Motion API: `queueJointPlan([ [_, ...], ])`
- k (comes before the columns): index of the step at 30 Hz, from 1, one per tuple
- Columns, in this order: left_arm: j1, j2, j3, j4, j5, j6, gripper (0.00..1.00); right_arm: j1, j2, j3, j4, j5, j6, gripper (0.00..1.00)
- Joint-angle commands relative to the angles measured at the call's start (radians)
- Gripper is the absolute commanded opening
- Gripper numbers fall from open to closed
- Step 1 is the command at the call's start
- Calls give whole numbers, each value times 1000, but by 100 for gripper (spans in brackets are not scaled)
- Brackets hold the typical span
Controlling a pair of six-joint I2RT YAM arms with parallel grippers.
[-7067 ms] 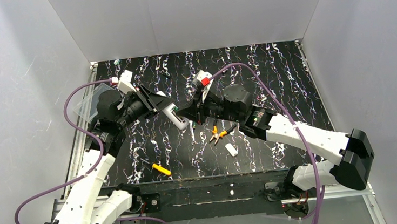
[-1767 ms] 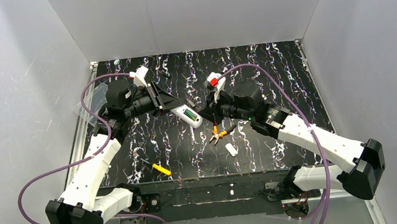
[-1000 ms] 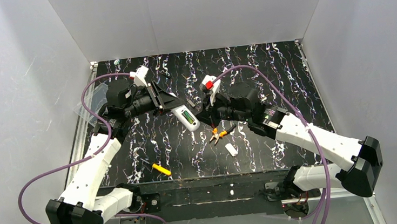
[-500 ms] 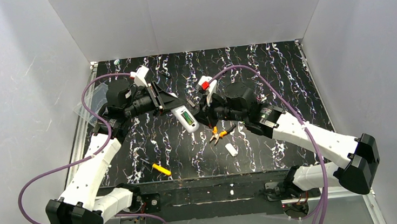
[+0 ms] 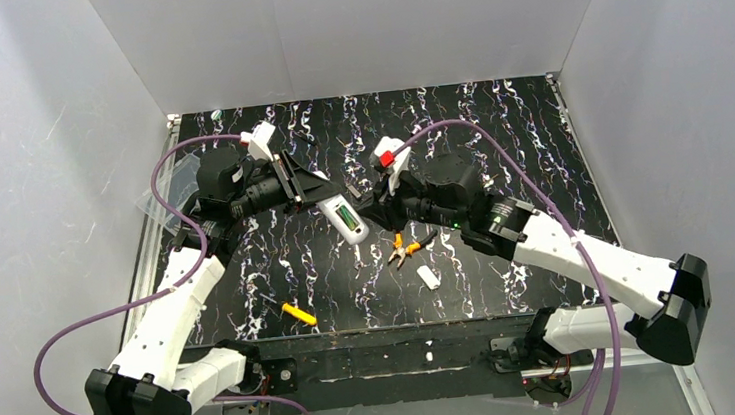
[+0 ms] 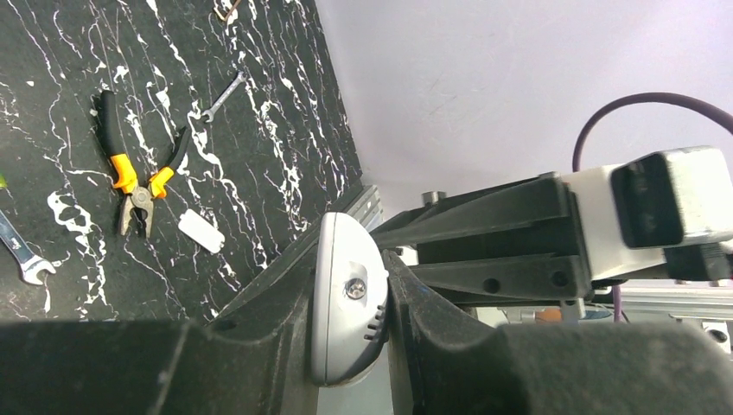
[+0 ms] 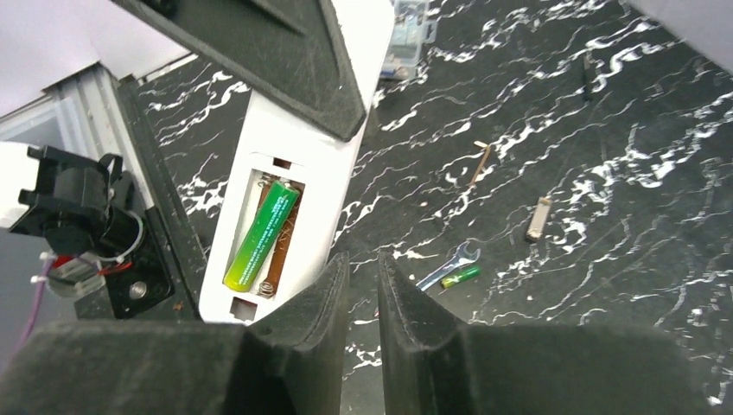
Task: Load the batteries into the remote control
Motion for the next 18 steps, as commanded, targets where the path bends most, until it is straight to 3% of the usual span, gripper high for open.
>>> queueJointPlan([
  [1,-4,-24,-3,10,45,58,0,5,-68,34,35,128,-25,28],
  [6,-4,-27,-7,-36,37,99,0,4,-75,89,-25,179,55,34],
  [12,-4,-25,-10,-67,16,122,0,8,-8,207,-160,106,197,35],
  [18,-5,-21,11,-143,-19,163,0,54,34,256,-207,132,287,37],
])
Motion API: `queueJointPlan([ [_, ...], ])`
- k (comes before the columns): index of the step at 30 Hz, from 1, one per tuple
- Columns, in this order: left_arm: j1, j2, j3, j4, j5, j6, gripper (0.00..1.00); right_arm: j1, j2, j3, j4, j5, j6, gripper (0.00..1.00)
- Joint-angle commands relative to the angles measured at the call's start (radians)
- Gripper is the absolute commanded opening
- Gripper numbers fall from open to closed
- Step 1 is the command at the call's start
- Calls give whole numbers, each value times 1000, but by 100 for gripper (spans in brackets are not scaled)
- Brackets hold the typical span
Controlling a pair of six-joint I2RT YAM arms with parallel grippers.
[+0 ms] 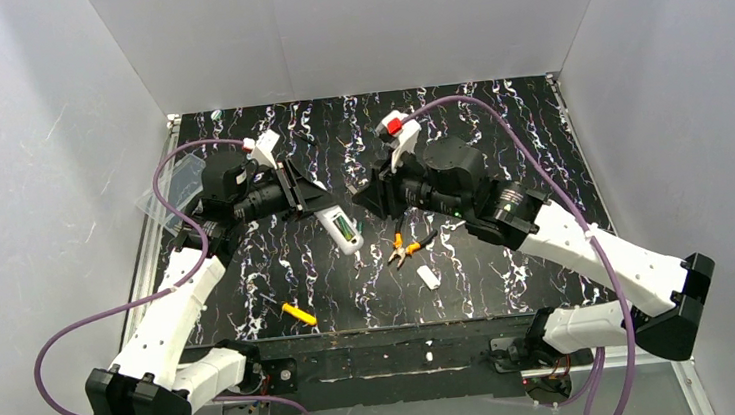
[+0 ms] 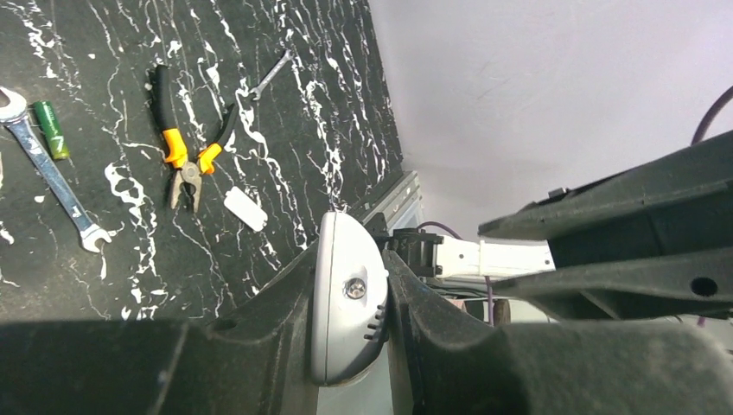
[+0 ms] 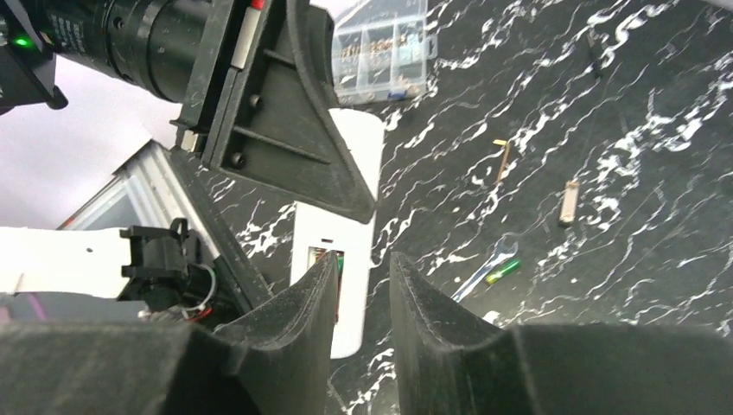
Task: Load the batteries into the remote control
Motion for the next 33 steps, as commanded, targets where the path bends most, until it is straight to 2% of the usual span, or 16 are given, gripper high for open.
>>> queueJointPlan([
  [1,-3,-20,24,-45,1,48,0,42,36,71,-63,17,106,37],
  [10,-3,-17,19,-37,-6,41,0,60,70,82,-121,45,245,35],
  [33,-3,-14,7,-26,-4,35,0,60,151,131,-179,-57,327,32],
])
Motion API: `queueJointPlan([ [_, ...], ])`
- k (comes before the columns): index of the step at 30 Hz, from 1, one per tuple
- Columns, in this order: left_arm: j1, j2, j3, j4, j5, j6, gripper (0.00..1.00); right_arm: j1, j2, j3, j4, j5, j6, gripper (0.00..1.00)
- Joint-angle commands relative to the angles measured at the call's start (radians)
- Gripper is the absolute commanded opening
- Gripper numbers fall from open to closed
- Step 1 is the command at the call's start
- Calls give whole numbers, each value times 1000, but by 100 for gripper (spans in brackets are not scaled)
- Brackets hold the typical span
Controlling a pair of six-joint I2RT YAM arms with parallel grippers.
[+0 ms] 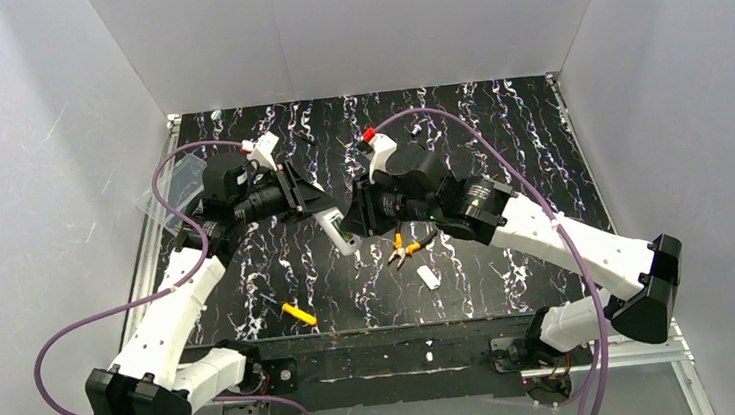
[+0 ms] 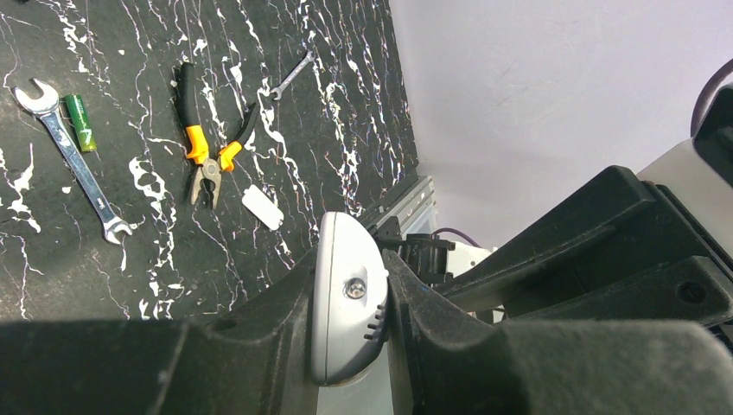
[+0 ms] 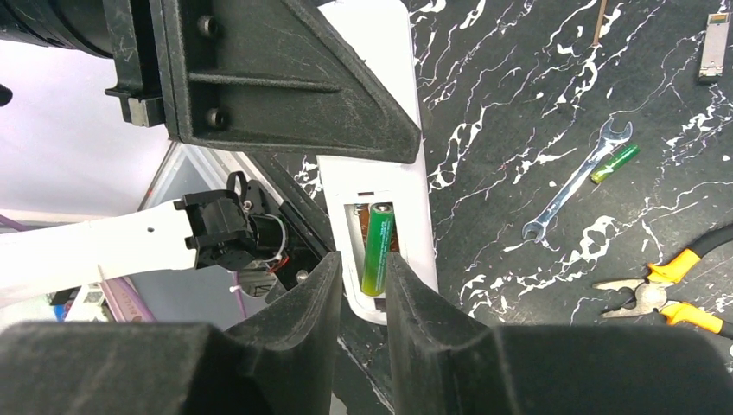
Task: Load the batteries into the remote control
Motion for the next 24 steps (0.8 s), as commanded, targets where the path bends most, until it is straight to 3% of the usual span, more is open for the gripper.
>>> queueJointPlan([
  [1,-3,-14,7,22,40,6,0,3,12,53,4,-18,14,31],
  [9,-3,-18,4,23,41,8,0,3,36,66,-6,-23,17,25],
  [20,-4,-17,-1,32,48,6,0,3,69,89,-27,-19,17,24],
  [24,-4,-15,-2,33,48,8,0,3,66,88,-19,-20,10,14],
])
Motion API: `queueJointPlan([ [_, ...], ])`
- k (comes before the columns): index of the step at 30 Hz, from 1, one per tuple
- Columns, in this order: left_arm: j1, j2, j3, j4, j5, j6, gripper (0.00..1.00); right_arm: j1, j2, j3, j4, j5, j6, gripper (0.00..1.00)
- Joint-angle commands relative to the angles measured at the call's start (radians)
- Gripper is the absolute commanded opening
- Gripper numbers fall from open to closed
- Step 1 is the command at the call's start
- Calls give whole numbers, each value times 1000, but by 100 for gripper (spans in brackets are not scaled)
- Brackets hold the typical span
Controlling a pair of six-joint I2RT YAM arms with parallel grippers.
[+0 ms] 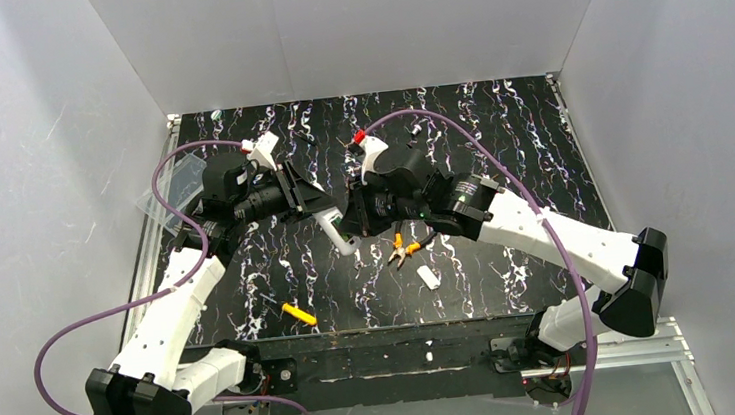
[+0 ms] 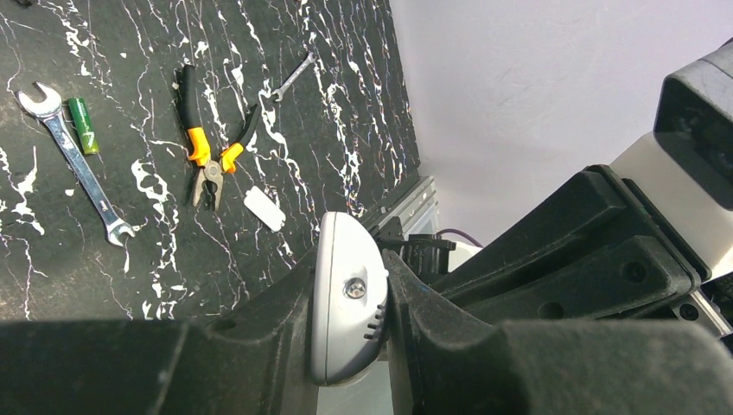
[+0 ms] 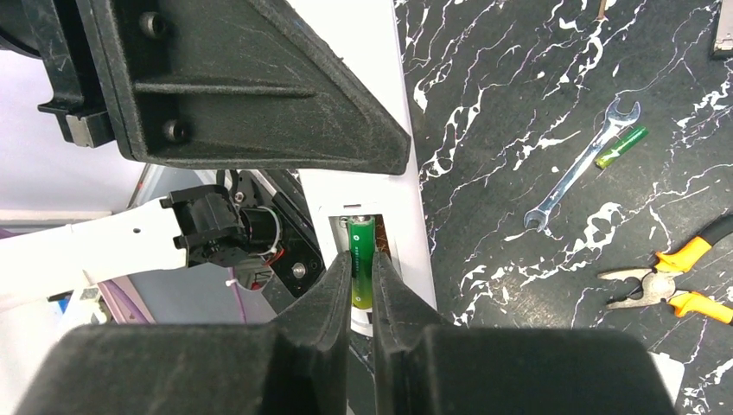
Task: Load the batteries into the remote control
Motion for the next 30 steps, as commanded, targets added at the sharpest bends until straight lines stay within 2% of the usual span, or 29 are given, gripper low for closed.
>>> queueJointPlan([
  [1,-4,-14,-1,29,48,4,0,3,-1,43,26,-5,-11,12],
  [7,-3,-11,-1,29,49,2,0,3,-36,12,82,3,-47,6],
  [19,-4,-1,4,39,55,-6,0,3,-111,-58,186,24,-77,6],
  [30,-3,5,8,64,69,-28,0,3,-95,-78,208,59,-111,6],
])
